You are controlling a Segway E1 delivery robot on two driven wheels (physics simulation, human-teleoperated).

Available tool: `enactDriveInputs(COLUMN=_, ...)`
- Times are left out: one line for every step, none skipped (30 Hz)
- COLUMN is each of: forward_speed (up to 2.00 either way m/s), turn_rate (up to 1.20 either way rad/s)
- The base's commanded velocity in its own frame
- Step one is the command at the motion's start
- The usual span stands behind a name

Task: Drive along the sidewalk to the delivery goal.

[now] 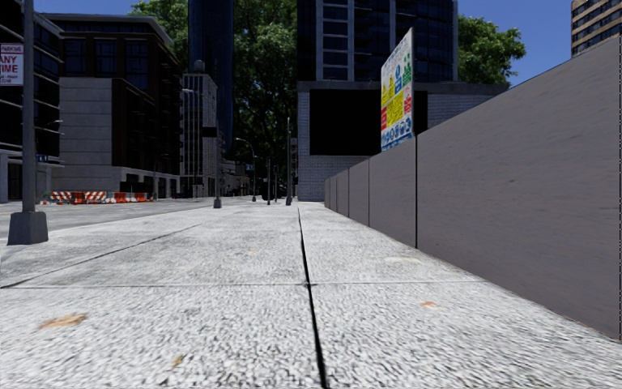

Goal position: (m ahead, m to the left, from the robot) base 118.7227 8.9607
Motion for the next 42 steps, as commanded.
enactDriveInputs(forward_speed=2.0, turn_rate=0.0)
enactDriveInputs(forward_speed=2.0, turn_rate=0.0)
enactDriveInputs(forward_speed=2.0, turn_rate=0.0)
enactDriveInputs(forward_speed=2.0, turn_rate=0.0)
enactDriveInputs(forward_speed=2.0, turn_rate=0.0)
enactDriveInputs(forward_speed=2.0, turn_rate=0.0)
enactDriveInputs(forward_speed=2.0, turn_rate=0.0)
enactDriveInputs(forward_speed=2.0, turn_rate=0.0)
enactDriveInputs(forward_speed=2.0, turn_rate=0.0)
enactDriveInputs(forward_speed=2.0, turn_rate=0.0)
enactDriveInputs(forward_speed=2.0, turn_rate=0.0)
enactDriveInputs(forward_speed=2.0, turn_rate=0.0)
enactDriveInputs(forward_speed=2.0, turn_rate=0.0)
enactDriveInputs(forward_speed=2.0, turn_rate=0.0)
enactDriveInputs(forward_speed=2.0, turn_rate=0.0)
enactDriveInputs(forward_speed=2.0, turn_rate=0.0)
enactDriveInputs(forward_speed=2.0, turn_rate=0.0)
enactDriveInputs(forward_speed=2.0, turn_rate=0.0)
enactDriveInputs(forward_speed=2.0, turn_rate=0.0)
enactDriveInputs(forward_speed=2.0, turn_rate=0.0)
enactDriveInputs(forward_speed=2.0, turn_rate=0.0)
enactDriveInputs(forward_speed=2.0, turn_rate=0.0)
enactDriveInputs(forward_speed=2.0, turn_rate=0.0)
enactDriveInputs(forward_speed=2.0, turn_rate=0.0)
enactDriveInputs(forward_speed=2.0, turn_rate=0.0)
enactDriveInputs(forward_speed=2.0, turn_rate=0.0)
enactDriveInputs(forward_speed=2.0, turn_rate=0.0)
enactDriveInputs(forward_speed=2.0, turn_rate=0.0)
enactDriveInputs(forward_speed=2.0, turn_rate=0.0)
enactDriveInputs(forward_speed=2.0, turn_rate=0.19)
enactDriveInputs(forward_speed=2.0, turn_rate=0.39)
enactDriveInputs(forward_speed=2.0, turn_rate=0.39)
enactDriveInputs(forward_speed=2.0, turn_rate=0.45)
enactDriveInputs(forward_speed=2.0, turn_rate=0.45)
enactDriveInputs(forward_speed=2.0, turn_rate=0.0)
enactDriveInputs(forward_speed=2.0, turn_rate=0.0)
enactDriveInputs(forward_speed=2.0, turn_rate=0.0)
enactDriveInputs(forward_speed=2.0, turn_rate=0.0)
enactDriveInputs(forward_speed=2.0, turn_rate=0.0)
enactDriveInputs(forward_speed=2.0, turn_rate=0.0)
enactDriveInputs(forward_speed=2.0, turn_rate=0.0)
enactDriveInputs(forward_speed=2.0, turn_rate=0.0)
